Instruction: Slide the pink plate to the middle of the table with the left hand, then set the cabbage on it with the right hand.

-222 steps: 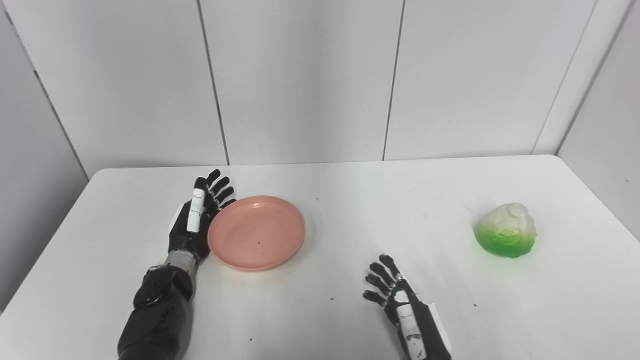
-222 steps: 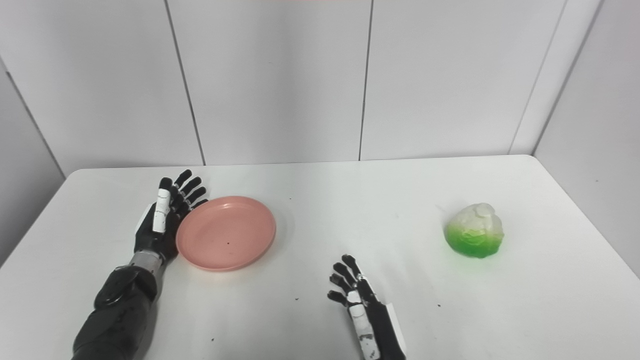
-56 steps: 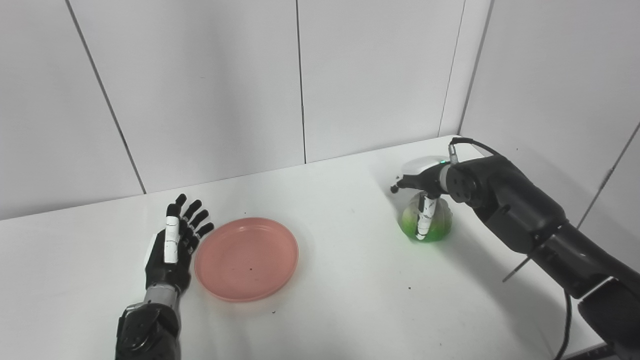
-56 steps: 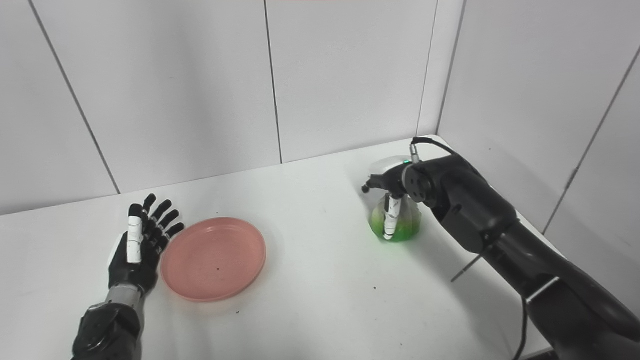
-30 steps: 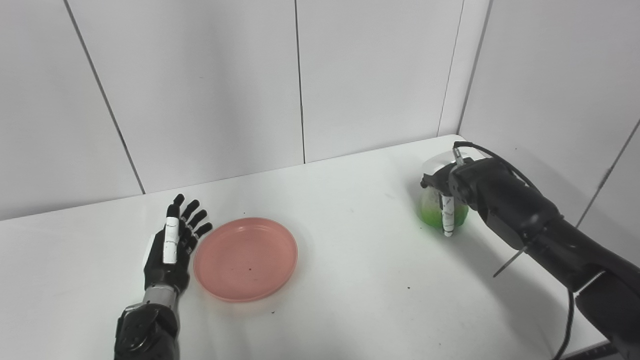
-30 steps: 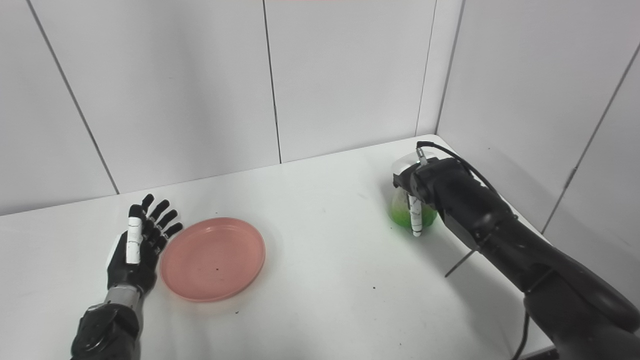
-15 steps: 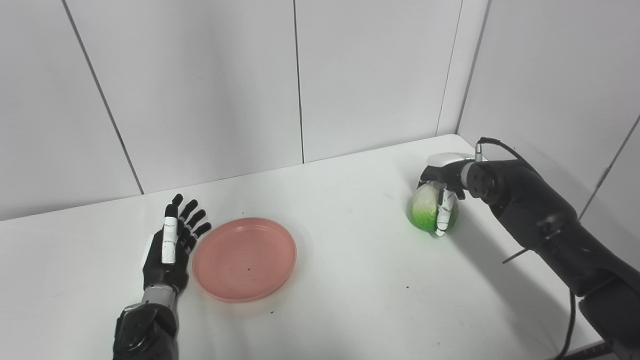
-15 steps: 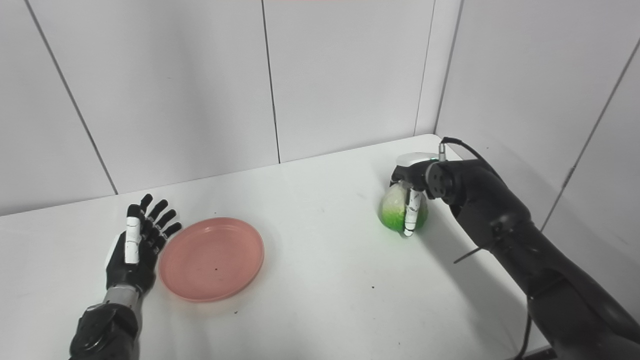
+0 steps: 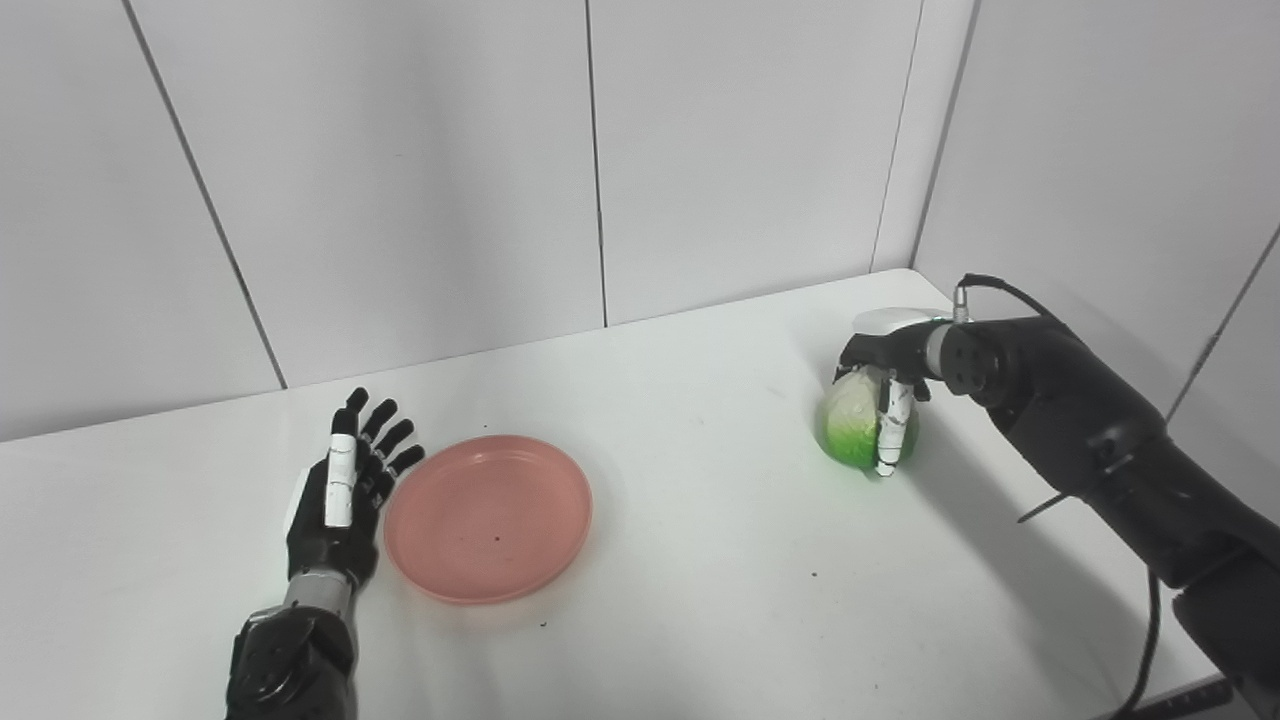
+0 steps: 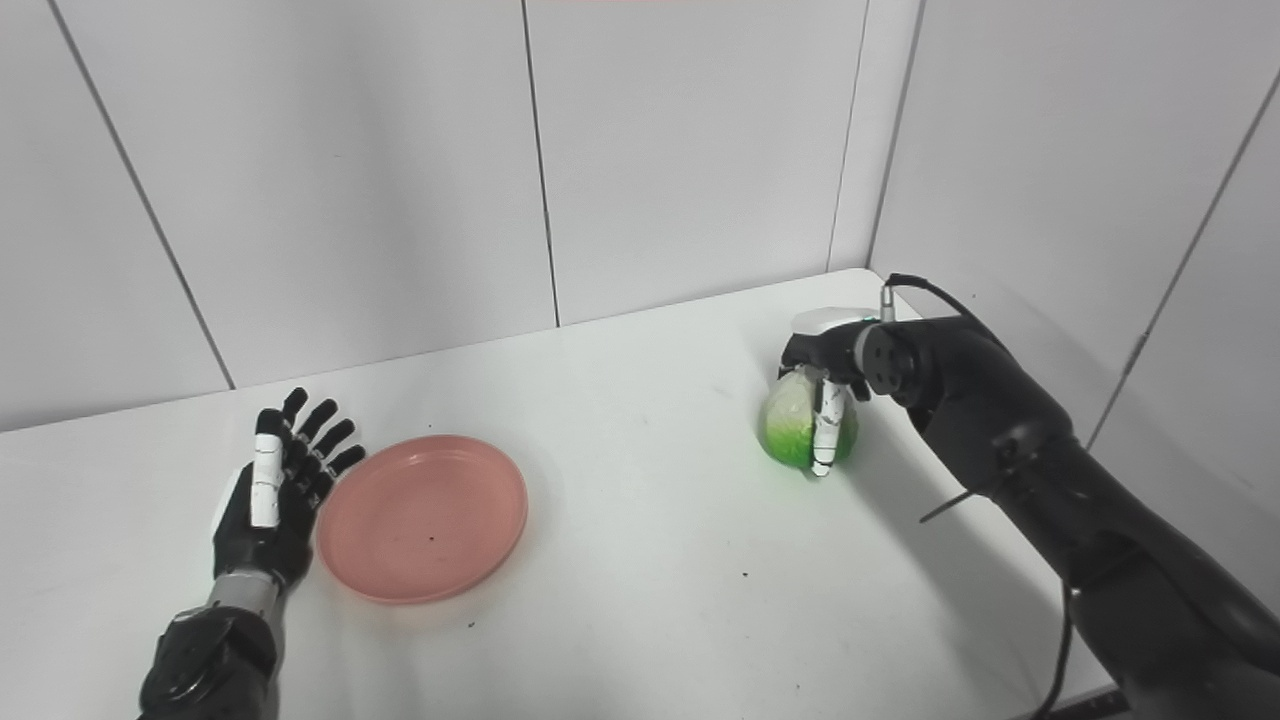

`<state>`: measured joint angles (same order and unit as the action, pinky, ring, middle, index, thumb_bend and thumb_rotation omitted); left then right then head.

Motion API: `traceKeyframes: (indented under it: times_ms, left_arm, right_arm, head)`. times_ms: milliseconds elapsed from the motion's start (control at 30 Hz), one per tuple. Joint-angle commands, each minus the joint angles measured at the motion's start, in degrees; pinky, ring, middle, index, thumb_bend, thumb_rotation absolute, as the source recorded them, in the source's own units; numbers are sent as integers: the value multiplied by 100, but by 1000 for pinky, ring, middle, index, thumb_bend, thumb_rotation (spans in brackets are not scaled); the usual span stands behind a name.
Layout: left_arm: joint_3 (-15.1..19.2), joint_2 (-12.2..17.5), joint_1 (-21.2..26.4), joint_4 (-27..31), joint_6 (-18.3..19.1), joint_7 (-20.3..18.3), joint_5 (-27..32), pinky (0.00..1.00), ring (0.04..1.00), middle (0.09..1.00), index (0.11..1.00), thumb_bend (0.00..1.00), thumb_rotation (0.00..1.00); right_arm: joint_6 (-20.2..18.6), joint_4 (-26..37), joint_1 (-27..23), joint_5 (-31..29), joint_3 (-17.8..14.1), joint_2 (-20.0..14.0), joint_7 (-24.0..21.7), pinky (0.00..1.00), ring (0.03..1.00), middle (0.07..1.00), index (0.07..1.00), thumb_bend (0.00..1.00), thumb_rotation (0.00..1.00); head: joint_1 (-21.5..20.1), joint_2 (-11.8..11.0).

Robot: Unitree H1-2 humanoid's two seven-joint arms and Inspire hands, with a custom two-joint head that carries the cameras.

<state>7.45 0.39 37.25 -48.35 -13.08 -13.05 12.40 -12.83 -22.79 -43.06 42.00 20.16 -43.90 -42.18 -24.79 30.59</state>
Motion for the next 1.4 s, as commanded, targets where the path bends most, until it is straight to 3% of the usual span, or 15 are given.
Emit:
traceKeyframes:
  times_ms: [0,200,300,433,567,800,833,1100,1367]
  left_arm:
    - [-16,3,96,10,30,-28,49,822,894,942,1000,994,877]
    - [-31,-27,77,65,51,-8,30,821,892,940,1000,982,883]
    - [-39,-41,69,94,58,-7,28,824,893,943,1000,978,884]
    - [-80,-131,41,217,183,90,-24,835,896,946,1000,983,876]
    - [-113,-199,44,242,230,195,-71,831,893,942,1000,1000,861]
    - [-194,-368,-15,399,404,450,-140,877,910,957,1000,1000,844]
    - [-204,-409,-22,410,404,485,-146,877,911,958,1000,1000,845]
    - [-285,-562,10,376,337,711,-251,876,902,960,1000,1000,859]
    - [-367,-659,28,363,296,885,-409,867,900,960,1000,969,887]
  right_arm:
    - [-57,279,-320,-13,-40,-170,-88,297,351,459,527,524,0]
    - [79,914,-481,-262,-79,-167,-354,291,368,452,536,522,0]
    - [90,1151,-526,-304,-74,-168,-451,277,355,479,497,526,0]
    - [-4,1772,-808,-542,-89,-32,-810,278,358,475,502,524,0]
    - [11,1956,-1034,-730,-87,111,-943,291,361,450,533,519,0]
    - [340,1991,-1372,-843,45,412,-840,267,334,479,493,527,0]
    - [365,1999,-1402,-836,60,465,-822,265,333,479,493,526,0]
    - [351,2060,-1616,-694,262,1000,-790,269,326,478,493,527,0]
    - [595,1902,-1831,-574,501,1390,-720,250,322,478,493,527,0]
  head:
    - [31,19]
    - [159,68]
    - [195,84]
    - [484,155]
    - [720,189]
    - [1308,222]
    - [1591,241]
    - [2035,257]
    - [2299,240]
